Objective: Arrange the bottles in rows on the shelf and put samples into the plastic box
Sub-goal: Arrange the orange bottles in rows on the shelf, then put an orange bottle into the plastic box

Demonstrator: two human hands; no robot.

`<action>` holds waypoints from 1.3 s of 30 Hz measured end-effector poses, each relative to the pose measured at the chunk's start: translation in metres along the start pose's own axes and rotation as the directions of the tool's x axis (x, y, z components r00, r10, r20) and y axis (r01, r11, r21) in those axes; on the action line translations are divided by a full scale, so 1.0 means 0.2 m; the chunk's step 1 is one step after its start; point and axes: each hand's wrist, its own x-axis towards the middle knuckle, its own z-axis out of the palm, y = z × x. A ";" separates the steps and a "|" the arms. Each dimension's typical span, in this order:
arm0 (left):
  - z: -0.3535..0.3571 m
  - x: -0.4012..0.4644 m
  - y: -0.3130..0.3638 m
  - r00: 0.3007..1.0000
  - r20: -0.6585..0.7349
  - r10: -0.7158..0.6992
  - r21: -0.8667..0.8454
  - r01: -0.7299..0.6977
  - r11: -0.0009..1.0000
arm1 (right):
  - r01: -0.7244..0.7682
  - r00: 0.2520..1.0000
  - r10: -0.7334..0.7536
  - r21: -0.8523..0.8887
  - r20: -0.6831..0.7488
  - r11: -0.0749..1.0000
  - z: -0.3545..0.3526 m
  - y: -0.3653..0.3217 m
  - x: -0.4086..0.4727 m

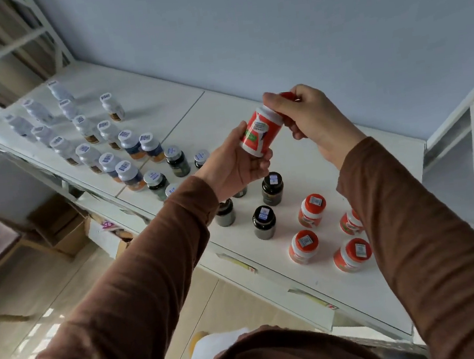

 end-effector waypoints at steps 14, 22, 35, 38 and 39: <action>-0.64 -1.04 0.15 0.839 -0.329 0.434 0.061 -0.440 0.896 | 0.194 0.847 -0.235 0.133 0.478 0.972 1.10 -0.40 -0.09; -1.26 -1.95 0.25 0.586 -0.666 0.462 0.323 -0.331 0.887 | 0.389 0.717 -0.343 0.059 0.607 0.919 2.19 -0.66 -0.33; -2.18 -2.81 0.41 0.188 -0.805 0.563 0.593 0.242 0.768 | 0.461 0.633 -0.311 -0.022 0.709 0.887 3.49 -0.84 -0.42; -2.46 -2.87 0.49 0.201 -0.806 0.557 0.589 0.373 0.717 | 0.468 0.613 -0.294 -0.038 0.734 0.883 3.78 -0.88 -0.32; -2.57 -2.88 0.53 0.201 -0.808 0.554 0.583 0.407 0.703 | 0.468 0.609 -0.288 -0.043 0.739 0.882 3.88 -0.90 -0.28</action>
